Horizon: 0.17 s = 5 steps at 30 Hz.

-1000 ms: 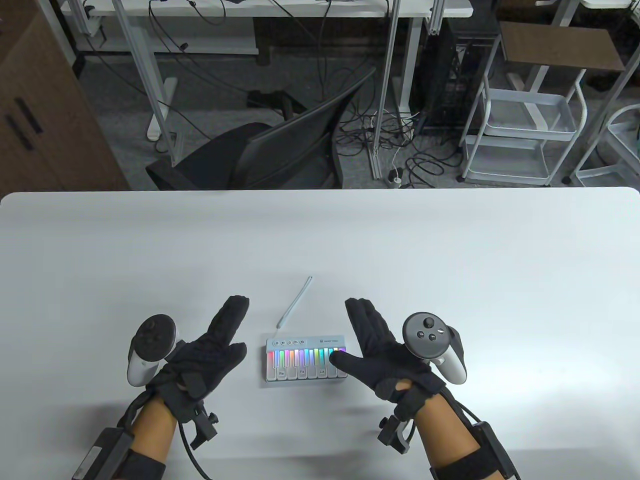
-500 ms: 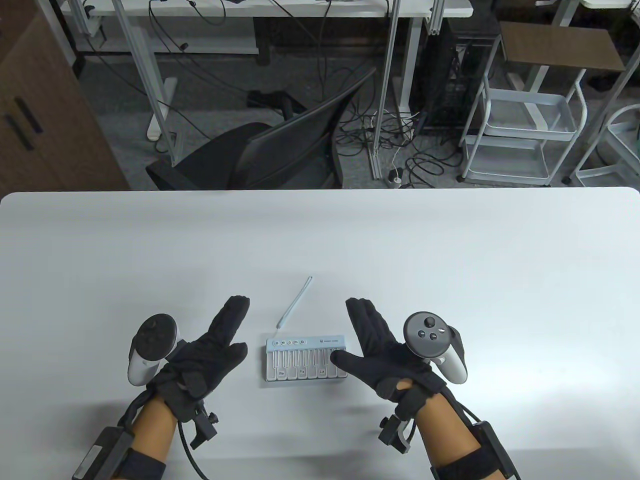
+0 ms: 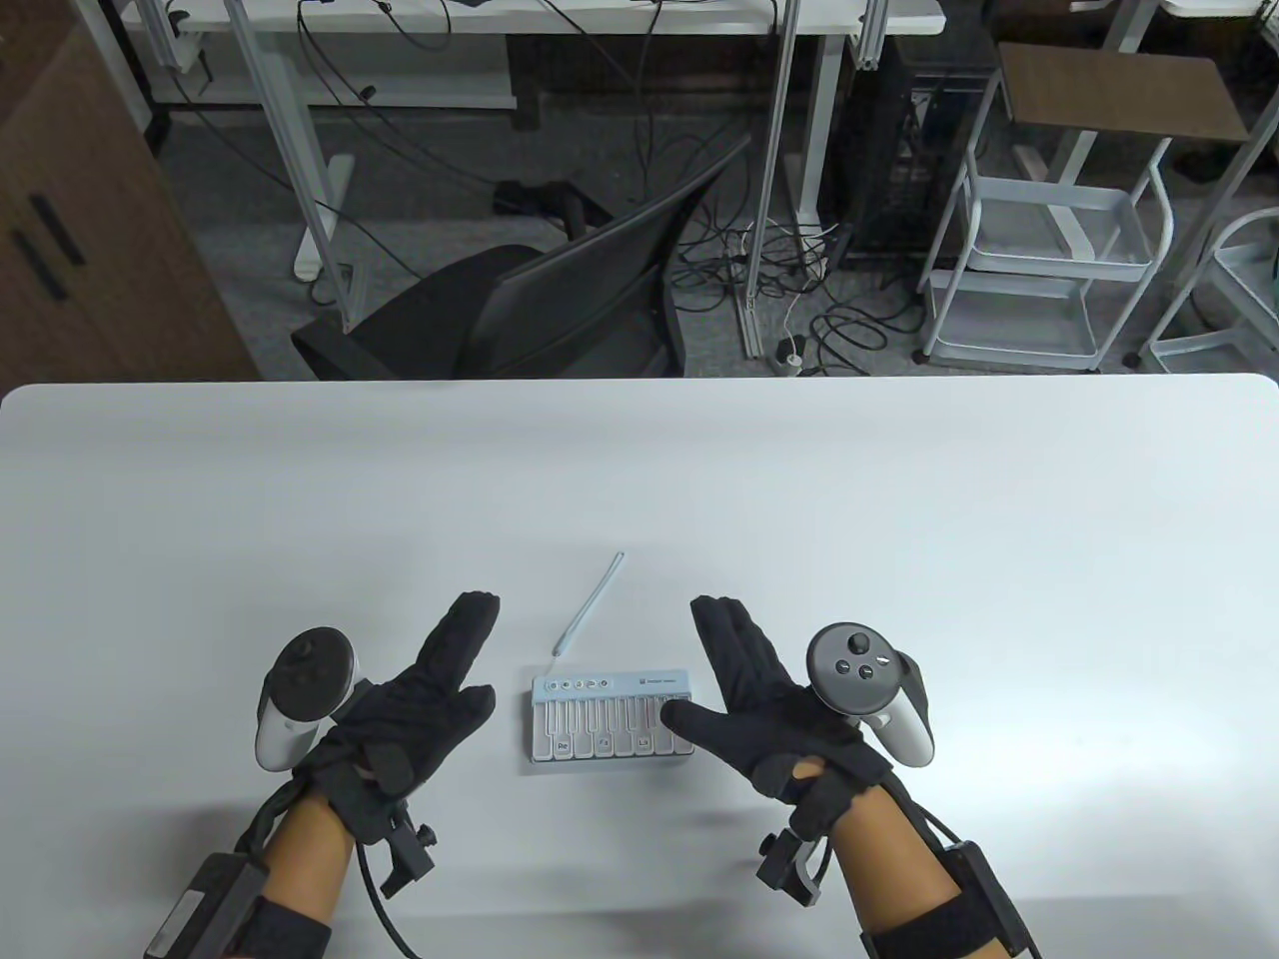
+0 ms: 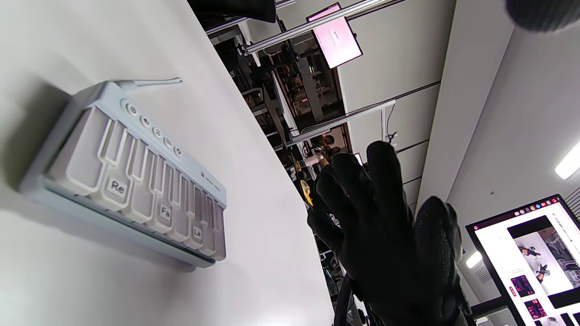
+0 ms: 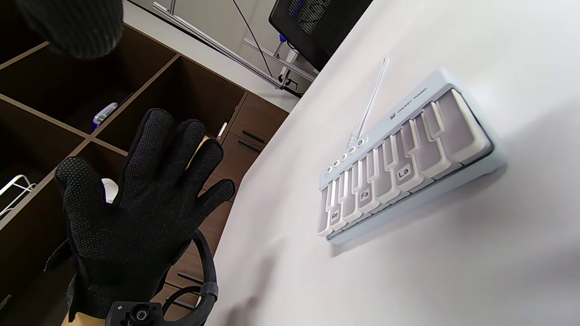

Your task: Press Re-Fa-La on toy piano

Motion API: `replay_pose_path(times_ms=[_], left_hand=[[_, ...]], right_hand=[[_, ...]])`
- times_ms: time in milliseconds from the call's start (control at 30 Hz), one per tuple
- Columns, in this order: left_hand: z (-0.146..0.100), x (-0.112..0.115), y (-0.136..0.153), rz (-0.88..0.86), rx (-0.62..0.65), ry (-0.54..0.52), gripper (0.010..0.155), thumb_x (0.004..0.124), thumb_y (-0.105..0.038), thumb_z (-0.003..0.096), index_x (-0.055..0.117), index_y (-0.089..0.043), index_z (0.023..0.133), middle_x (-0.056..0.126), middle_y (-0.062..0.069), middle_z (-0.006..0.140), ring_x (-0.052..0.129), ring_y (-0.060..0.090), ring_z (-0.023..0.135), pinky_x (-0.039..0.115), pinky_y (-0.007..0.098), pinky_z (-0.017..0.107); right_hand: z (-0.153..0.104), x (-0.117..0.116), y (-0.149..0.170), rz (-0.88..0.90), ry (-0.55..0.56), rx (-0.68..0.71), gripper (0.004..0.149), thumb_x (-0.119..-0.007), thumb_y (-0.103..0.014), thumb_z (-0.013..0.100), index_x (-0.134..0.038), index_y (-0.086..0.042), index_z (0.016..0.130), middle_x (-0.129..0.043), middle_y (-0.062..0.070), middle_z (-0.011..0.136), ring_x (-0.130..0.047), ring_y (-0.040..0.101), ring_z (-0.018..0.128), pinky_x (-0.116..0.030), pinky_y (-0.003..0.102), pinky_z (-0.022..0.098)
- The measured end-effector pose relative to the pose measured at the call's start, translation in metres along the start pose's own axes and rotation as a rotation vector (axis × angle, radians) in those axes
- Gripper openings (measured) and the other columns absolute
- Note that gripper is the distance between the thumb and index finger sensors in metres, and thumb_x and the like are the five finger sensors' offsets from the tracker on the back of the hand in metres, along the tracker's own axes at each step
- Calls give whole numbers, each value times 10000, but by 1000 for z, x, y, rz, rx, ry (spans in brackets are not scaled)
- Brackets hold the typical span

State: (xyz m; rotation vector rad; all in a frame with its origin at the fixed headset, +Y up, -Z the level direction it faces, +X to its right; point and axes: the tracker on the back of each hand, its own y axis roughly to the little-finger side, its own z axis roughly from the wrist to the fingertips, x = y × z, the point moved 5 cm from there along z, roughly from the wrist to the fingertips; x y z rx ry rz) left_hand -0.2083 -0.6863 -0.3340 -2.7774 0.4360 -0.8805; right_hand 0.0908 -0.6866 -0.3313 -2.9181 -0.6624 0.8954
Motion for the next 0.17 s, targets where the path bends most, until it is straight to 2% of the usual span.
replay_pose_path(times_ms=[167], left_hand=[[0,1,1,6,-6,5,916,639,-797,485,177,-351,1139,25,36,1174,-20,396,1100,94,704,640]], right_hand=[[0,-1,1,-5,-4,-7,948,-777,-726,463,-114,-392,1053,-11,48,1119,-39,437,1074,-113,690,666]])
